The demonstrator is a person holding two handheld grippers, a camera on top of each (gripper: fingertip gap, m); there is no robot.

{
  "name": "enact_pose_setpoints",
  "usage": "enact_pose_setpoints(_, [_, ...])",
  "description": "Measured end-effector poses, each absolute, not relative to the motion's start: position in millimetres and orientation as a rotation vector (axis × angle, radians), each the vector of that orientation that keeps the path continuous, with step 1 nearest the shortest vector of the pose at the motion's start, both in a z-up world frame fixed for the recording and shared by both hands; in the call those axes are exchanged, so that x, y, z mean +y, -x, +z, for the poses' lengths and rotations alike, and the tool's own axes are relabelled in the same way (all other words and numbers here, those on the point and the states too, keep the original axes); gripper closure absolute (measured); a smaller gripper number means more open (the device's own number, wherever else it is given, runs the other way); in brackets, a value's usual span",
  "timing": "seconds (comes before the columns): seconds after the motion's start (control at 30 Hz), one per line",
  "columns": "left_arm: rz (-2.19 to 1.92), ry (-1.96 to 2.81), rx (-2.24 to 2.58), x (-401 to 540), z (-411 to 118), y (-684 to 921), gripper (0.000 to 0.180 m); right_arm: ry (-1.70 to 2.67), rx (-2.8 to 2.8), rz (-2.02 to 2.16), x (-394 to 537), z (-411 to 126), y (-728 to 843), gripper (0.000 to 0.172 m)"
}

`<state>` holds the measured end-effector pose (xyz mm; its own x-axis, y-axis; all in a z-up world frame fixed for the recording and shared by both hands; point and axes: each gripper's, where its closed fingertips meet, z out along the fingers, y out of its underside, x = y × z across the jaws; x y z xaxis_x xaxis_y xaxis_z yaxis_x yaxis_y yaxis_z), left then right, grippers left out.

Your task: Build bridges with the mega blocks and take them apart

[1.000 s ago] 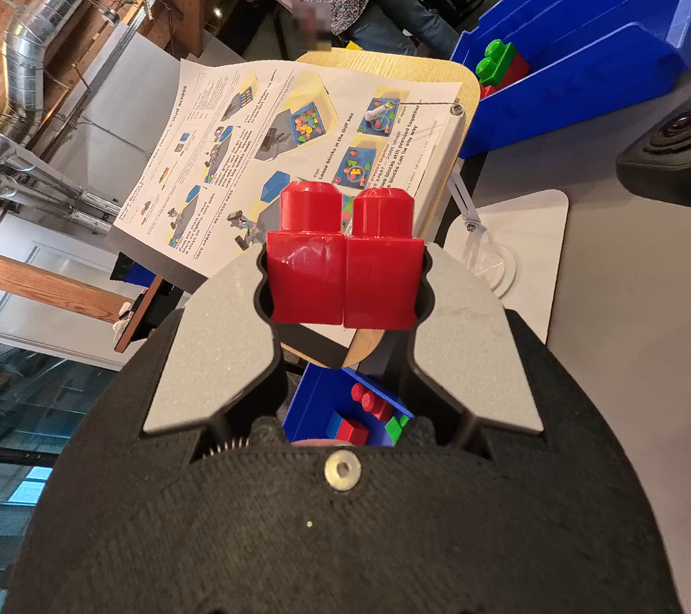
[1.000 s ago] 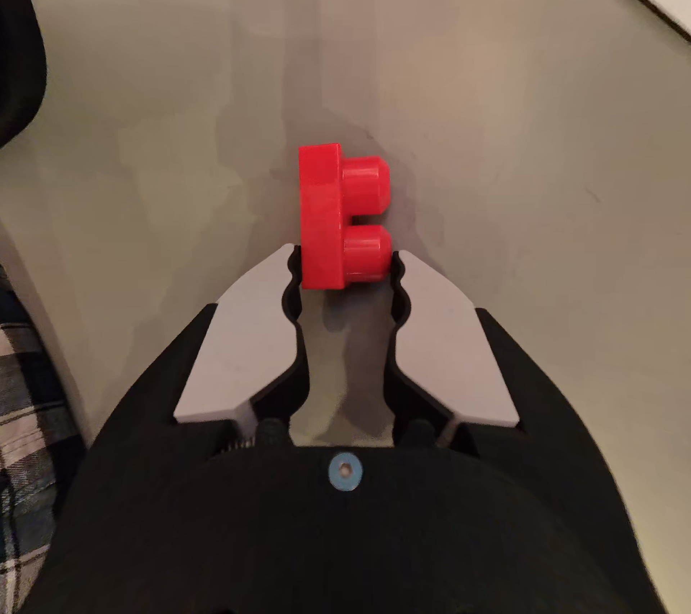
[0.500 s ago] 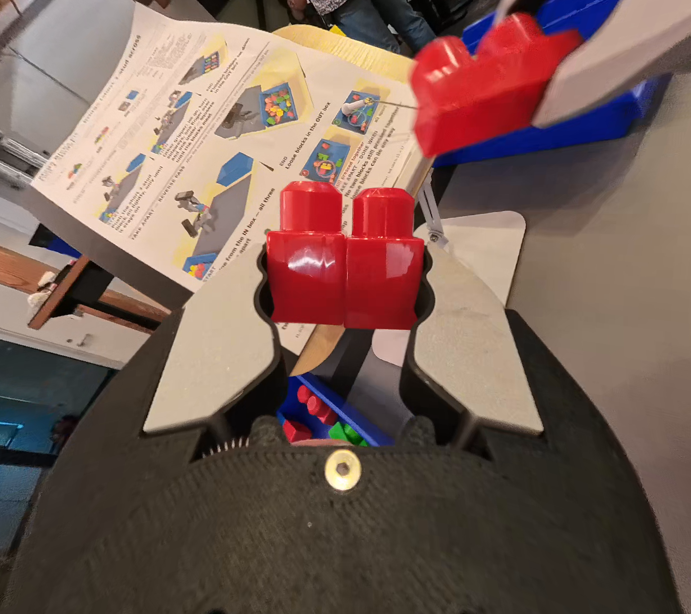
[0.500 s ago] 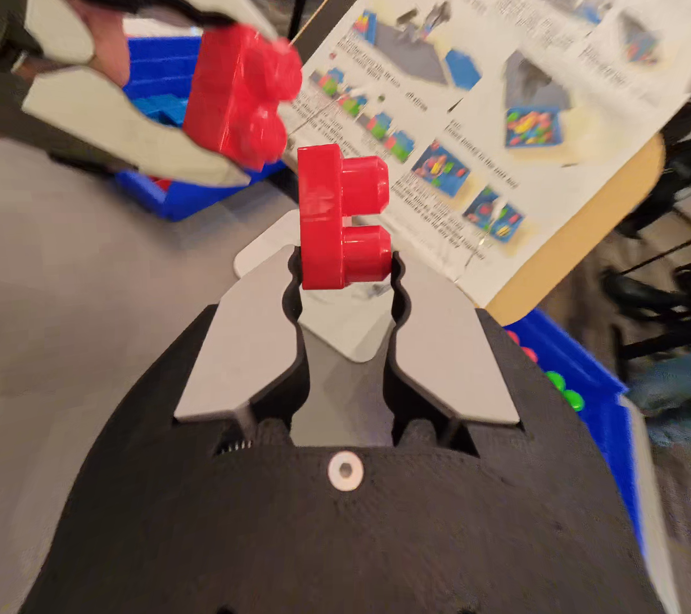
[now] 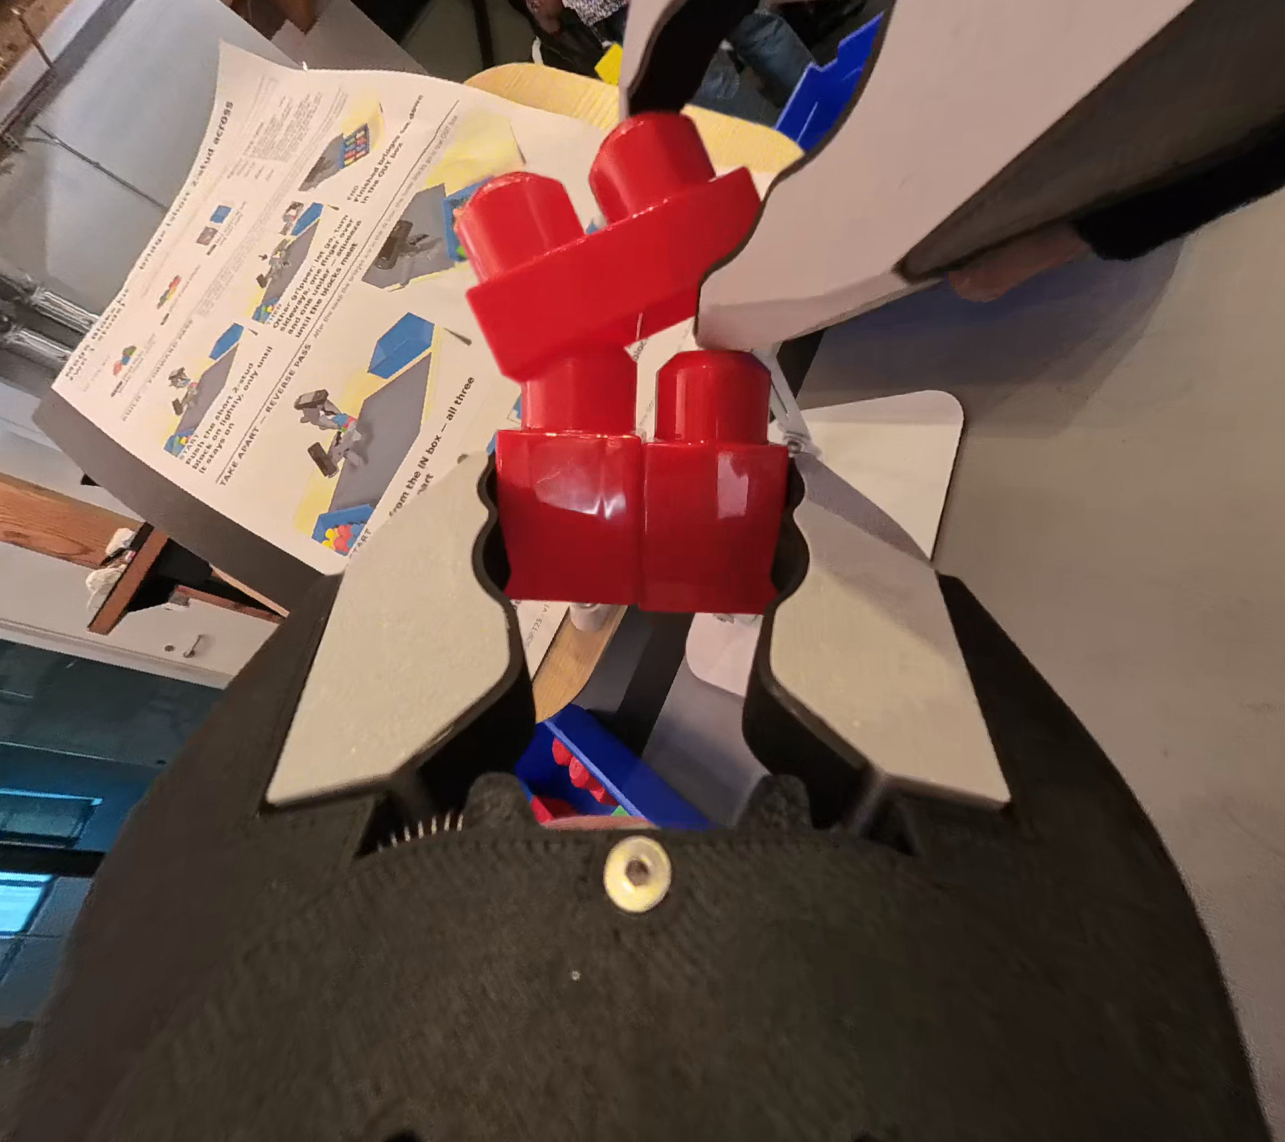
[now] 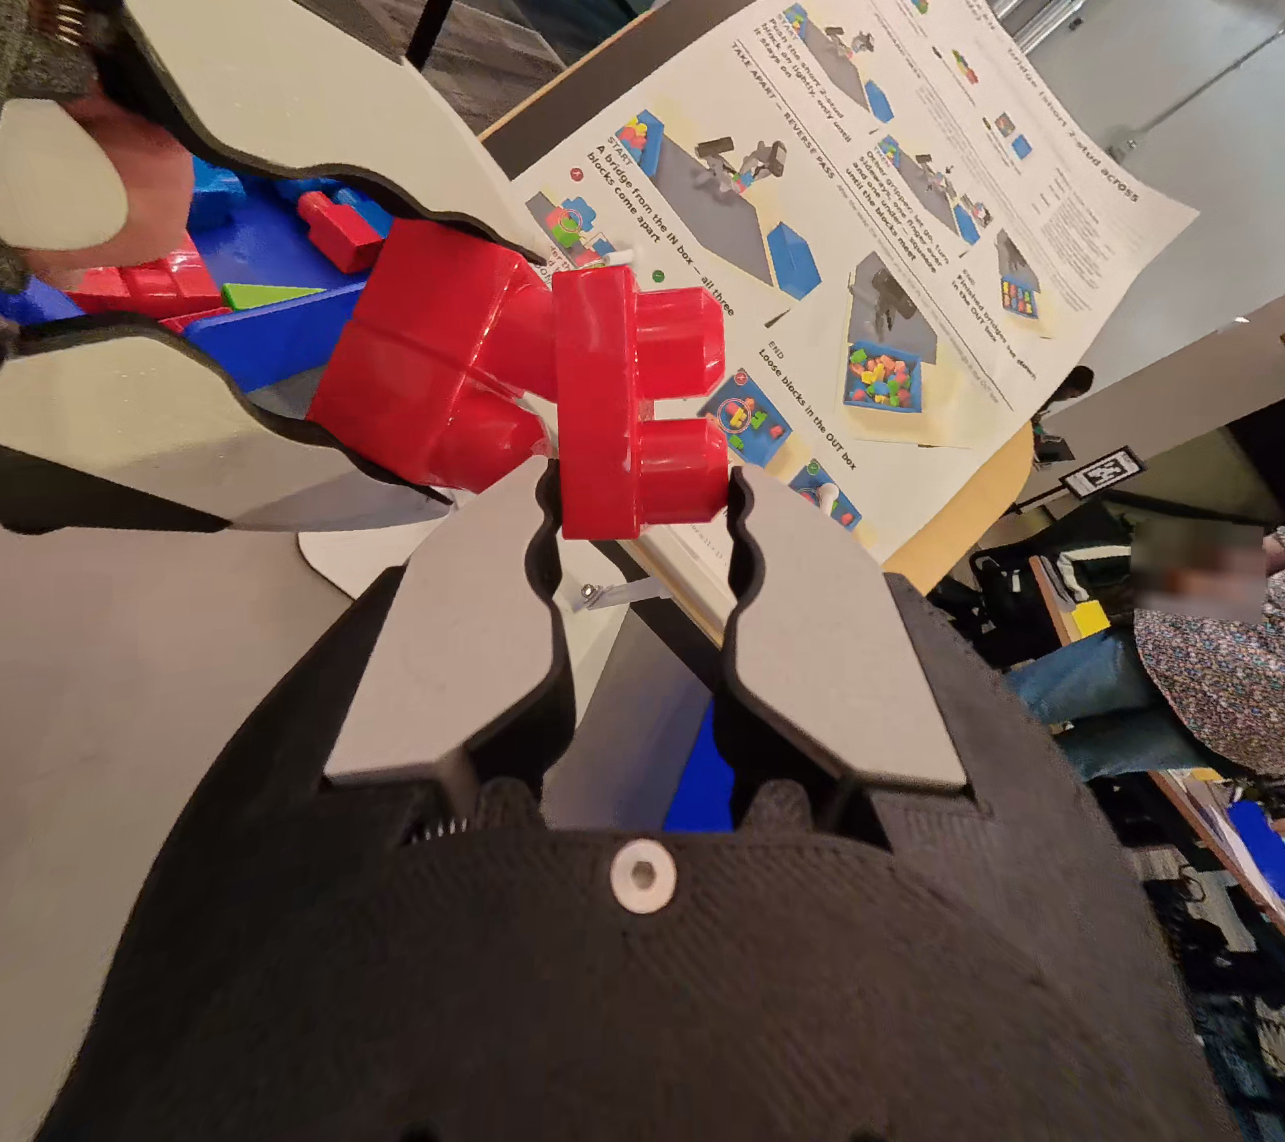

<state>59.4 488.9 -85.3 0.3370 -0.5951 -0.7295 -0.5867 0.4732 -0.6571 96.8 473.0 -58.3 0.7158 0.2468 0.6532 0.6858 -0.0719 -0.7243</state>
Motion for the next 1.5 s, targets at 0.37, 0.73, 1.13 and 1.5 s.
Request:
enact_pose_setpoints(0.37, [0.040, 1.097, 1.318, 484, -79, -61, 0.107, 1.699, -0.945, -0.389, 469, -59, -98, 0.125])
enact_pose_setpoints(0.73, [0.041, 1.085, 1.286, 485, -69, -55, 0.107, 1.774, -1.152, -0.295, 456, -67, -86, 0.131])
enact_pose_setpoints(1.13, [0.027, 1.055, 1.292, 481, -65, -54, 0.107, 1.739, -1.221, -0.228, 447, -59, -80, 0.129])
enact_pose_setpoints(1.5, [0.084, 1.028, 1.300, 479, -65, -55, 0.107, 1.687, -1.226, -0.156, 440, -52, -73, 0.138])
